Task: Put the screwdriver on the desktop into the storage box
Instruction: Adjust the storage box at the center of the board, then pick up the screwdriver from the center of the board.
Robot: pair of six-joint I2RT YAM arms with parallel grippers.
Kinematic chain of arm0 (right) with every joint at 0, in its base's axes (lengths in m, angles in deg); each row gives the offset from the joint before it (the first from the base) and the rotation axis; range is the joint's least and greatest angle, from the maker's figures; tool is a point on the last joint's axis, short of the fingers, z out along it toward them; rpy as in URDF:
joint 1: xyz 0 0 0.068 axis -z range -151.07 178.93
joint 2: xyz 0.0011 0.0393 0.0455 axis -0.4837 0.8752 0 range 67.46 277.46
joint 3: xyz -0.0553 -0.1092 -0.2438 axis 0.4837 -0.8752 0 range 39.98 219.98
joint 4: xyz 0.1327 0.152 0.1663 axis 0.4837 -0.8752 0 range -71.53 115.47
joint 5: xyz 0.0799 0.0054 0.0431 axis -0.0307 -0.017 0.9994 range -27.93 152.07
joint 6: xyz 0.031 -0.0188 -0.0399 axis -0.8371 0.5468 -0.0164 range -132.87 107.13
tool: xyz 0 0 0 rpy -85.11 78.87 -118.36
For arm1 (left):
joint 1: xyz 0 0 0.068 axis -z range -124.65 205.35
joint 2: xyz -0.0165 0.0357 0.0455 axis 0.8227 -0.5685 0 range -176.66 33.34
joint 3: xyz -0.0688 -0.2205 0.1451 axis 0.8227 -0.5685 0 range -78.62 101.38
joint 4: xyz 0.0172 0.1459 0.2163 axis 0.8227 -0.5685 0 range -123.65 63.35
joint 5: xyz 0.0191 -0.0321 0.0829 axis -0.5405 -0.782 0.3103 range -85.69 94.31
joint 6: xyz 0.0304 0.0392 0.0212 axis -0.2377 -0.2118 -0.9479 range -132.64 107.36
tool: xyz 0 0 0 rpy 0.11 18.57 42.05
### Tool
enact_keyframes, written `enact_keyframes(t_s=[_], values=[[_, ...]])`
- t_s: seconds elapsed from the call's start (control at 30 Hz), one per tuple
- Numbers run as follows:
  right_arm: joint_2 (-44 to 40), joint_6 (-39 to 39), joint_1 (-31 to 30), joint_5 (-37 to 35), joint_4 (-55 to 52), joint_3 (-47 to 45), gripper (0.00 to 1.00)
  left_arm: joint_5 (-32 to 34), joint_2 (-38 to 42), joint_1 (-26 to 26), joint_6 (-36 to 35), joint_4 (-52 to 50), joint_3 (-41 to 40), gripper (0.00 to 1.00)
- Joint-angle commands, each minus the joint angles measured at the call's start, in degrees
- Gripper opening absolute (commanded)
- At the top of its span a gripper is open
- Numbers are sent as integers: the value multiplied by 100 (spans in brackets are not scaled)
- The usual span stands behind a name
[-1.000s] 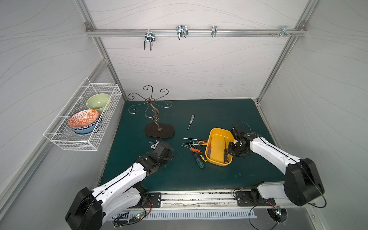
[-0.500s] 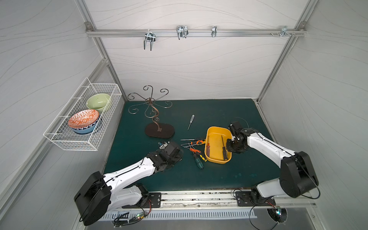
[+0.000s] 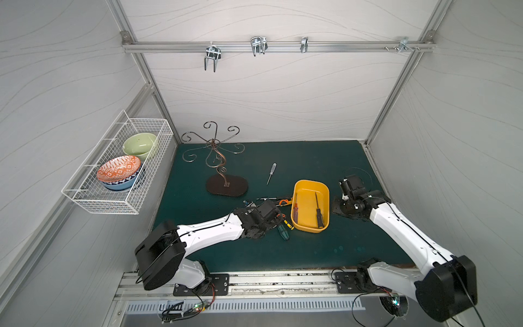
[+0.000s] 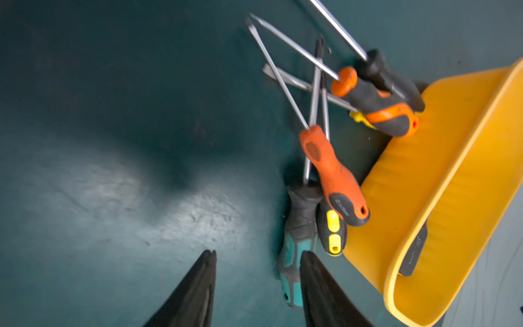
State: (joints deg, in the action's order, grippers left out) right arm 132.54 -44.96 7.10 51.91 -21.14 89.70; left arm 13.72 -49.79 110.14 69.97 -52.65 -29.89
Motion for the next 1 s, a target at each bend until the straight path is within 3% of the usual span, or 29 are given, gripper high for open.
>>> enact_keyframes(t_s=[0.0, 0.67, 0.97], values=[[-88, -113, 37, -122, -222, -54, 45, -96, -338, 86, 168, -233, 417, 52], [-194, -137, 55, -113, -141, -254, 44, -694, -1877, 252, 133, -553, 1487, 56], [-147, -108, 56, -118, -85, -263, 44, -930, -2322, 165, 262, -944, 1701, 43]])
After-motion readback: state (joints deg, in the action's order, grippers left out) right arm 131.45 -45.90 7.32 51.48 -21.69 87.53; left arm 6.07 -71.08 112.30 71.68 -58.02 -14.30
